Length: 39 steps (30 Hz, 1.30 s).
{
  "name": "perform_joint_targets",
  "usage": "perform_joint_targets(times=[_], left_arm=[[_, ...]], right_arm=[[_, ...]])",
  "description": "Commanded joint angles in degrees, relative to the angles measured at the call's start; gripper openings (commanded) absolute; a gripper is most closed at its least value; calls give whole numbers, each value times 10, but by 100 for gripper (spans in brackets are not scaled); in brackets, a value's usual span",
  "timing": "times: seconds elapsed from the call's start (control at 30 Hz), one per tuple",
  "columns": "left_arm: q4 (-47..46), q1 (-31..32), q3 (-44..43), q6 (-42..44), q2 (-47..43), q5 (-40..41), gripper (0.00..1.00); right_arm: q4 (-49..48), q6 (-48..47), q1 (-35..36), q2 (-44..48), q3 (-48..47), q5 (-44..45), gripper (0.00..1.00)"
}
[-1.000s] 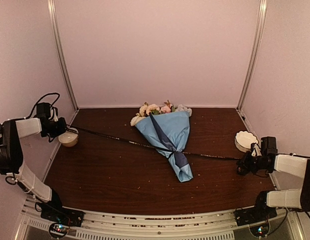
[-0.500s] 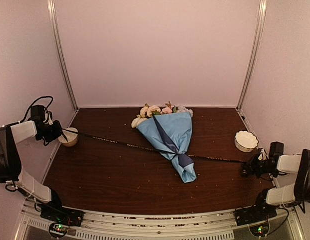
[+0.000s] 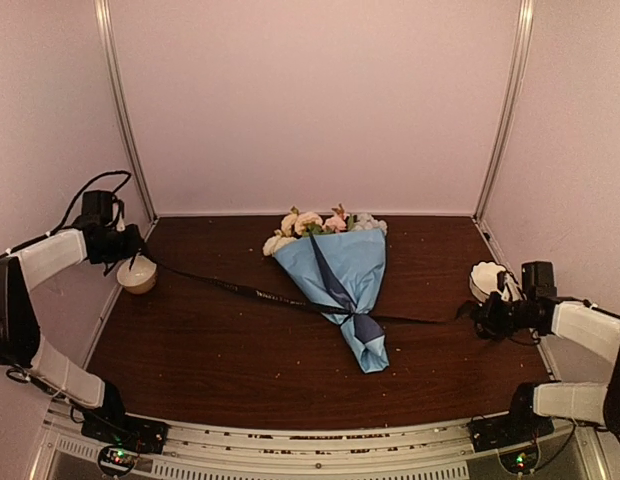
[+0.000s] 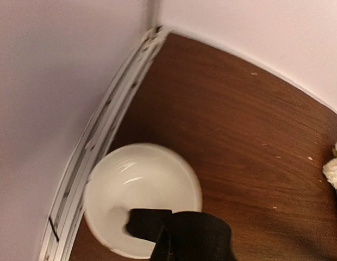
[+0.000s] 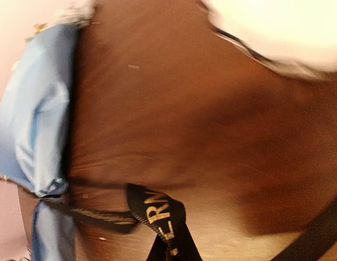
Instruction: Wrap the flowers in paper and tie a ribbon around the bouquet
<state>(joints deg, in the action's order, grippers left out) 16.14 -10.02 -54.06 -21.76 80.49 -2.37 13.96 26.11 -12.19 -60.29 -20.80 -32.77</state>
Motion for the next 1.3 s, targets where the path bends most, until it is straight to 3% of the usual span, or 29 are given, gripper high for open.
perform_joint_targets(times=[0.0, 0.1, 0.23, 0.33, 0.53, 0.73, 0.8, 1.03, 1.13, 1.27], left_arm=[[-41, 206, -102, 87, -12, 107, 0], [-41, 329, -135, 143, -7, 93, 0], [-21, 443, -168, 229, -1, 56, 0], [11, 485, -173, 259, -18, 33, 0], [45, 495, -123, 289, -78, -34, 3], [168, 507, -155, 318, -34, -63, 79], [186, 521, -156, 353, -43, -73, 89], [157, 605, -153, 476, -92, -160, 92], [78, 618, -141, 462, -81, -178, 91], [-137, 619, -118, 395, -26, -225, 70]], right_arm=[[26, -10, 176, 60, -151, 90, 0], [56, -34, 283, 62, -270, 111, 0], [89, -89, 409, 16, -413, 82, 0], [116, -123, 477, -13, -474, 91, 0], [114, -132, 516, -35, -507, 92, 0], [102, -146, 561, -63, -518, 88, 0], [98, -148, 576, -72, -525, 76, 0], [70, -156, 614, -90, -532, 41, 0], [55, -143, 617, -94, -529, 35, 0], [14, -121, 621, -96, -517, 4, 0]])
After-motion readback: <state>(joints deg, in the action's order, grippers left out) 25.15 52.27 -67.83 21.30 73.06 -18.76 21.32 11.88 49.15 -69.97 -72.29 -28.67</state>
